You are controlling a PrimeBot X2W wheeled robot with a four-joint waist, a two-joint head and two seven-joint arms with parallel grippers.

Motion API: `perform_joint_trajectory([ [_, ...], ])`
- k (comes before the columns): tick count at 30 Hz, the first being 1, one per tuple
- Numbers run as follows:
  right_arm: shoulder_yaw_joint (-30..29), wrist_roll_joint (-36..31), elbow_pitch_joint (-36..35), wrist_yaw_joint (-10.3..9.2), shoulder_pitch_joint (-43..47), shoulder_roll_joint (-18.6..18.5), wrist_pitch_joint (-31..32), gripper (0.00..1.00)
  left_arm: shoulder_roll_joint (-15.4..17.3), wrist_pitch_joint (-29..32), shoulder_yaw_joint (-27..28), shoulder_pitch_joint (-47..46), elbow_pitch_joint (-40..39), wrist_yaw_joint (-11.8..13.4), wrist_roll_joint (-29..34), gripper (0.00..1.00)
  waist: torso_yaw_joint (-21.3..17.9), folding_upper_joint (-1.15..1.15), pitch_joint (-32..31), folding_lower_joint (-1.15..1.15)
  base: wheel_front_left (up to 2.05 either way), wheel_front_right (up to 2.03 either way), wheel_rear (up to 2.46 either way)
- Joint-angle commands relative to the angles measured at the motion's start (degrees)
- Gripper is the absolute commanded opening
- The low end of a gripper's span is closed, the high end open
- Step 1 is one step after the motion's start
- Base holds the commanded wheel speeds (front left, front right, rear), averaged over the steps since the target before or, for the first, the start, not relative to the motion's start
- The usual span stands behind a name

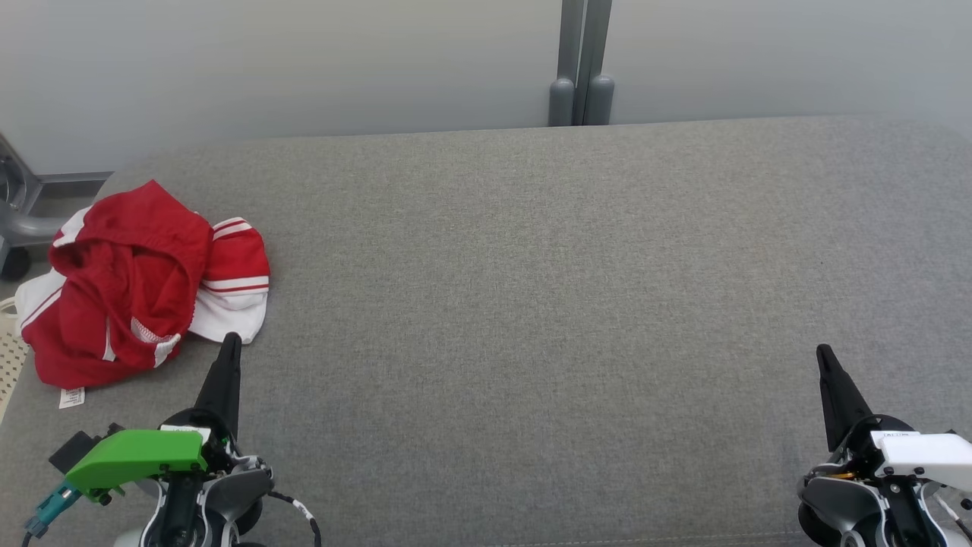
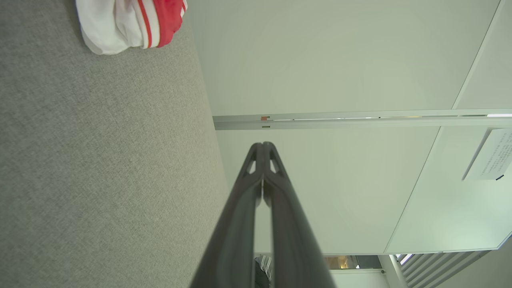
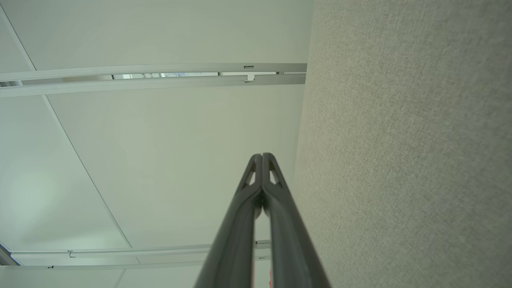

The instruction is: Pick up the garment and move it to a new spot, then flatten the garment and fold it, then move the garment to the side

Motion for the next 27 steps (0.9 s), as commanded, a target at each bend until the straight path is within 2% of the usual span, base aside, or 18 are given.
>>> perform_joint_trajectory([
  [1,-0.1,0.3,-0.2,0.02,0.4,-0.3,0.2,0.00,0.1,0.1,0.1,-1.0,0.1,-0.4,0.1,0.00,0.0,0.00,0.0,0.00,0.00,0.00,0.00],
  [20,-0.1,0.3,-0.2,0.03,0.4,-0.3,0.2,0.00,0.1,0.1,0.1,-1.0,0.1,-0.4,0.1,0.00,0.0,0.00,0.0,0.00,0.00,0.00,0.00],
  [21,0.0,0.0,0.0,0.00,0.0,0.0,0.0,1.00,0.0,0.0,0.0,0.0,0.0,0.0,0.0,1.00,0.0,0.00,0.0,0.00,0.00,0.00,0.00],
  [27,0.4,-0.1,2.4,-0.01,1.1,0.7,-0.2,1.00,-0.4,-0.2,-0.4,2.5,2.3,0.2,0.0,1.00,0.0,0.00,0.0,0.00,0.00,0.00,0.00],
])
